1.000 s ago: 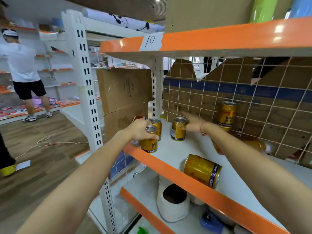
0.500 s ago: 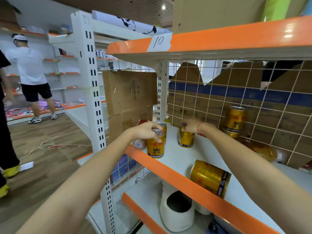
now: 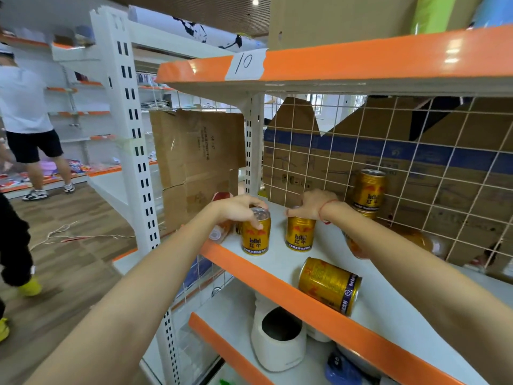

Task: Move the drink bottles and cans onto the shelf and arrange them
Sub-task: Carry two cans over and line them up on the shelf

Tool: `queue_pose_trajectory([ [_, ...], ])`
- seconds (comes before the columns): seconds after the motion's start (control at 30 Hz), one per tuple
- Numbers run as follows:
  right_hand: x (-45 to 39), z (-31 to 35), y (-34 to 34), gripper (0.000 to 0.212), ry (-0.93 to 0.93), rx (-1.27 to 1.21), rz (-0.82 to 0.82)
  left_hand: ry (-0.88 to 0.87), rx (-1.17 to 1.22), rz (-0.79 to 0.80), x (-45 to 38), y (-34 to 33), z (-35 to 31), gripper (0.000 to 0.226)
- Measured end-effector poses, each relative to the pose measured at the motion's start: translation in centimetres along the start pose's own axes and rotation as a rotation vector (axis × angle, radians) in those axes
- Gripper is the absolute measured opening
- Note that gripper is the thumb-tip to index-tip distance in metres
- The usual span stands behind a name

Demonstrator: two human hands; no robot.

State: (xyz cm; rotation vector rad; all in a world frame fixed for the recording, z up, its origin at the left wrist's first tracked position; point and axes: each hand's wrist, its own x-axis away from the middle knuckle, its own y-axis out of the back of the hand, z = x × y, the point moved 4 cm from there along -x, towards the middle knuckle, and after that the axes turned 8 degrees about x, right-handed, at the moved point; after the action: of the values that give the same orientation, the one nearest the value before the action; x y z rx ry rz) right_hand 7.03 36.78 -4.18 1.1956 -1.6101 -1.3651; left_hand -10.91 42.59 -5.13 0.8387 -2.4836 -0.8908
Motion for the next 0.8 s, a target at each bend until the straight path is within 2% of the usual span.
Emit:
queue_pose_trajectory([
  [0.07,0.3,0.1,0.3,0.064,0.016,-0.020,0.041,0.011,-0.063,0.025,-0.2,0.2,-0.1,0.060],
  [0.17,1.3,0.3,0.5,0.063,0.135,-0.184,0.189,0.012,-0.191,0.030,-0.3,0.4,-0.5,0.067],
  [0.27,1.8,0.6,-0.2,0.079,0.230,-0.244,0.280,0.008,-0.327,0.038,-0.7,-0.1,-0.8,0.084],
  [0.33,1.4,0.8,-0.8,0.085,0.237,-0.216,0.246,0.000,-0.430,0.050,-1.1,-0.7,-0.8,0.092],
  [0.47,0.9,0.7,-1.8,0.083,0.239,-0.225,0.134,-0.077,-0.565,-0.004,-1.5,-1.7,0.0,0.086],
  [0.6,1.2,0.3,-2.3,0.086,0.219,-0.284,0.041,-0.160,-0.462,-0.121,-1.2,-2.0,1.1,0.086],
  [0.8,2.3,0.0,-1.9,0.080,0.189,-0.333,-0.005,-0.156,-0.365,-0.233,-0.3,-2.0,1.0,0.089],
])
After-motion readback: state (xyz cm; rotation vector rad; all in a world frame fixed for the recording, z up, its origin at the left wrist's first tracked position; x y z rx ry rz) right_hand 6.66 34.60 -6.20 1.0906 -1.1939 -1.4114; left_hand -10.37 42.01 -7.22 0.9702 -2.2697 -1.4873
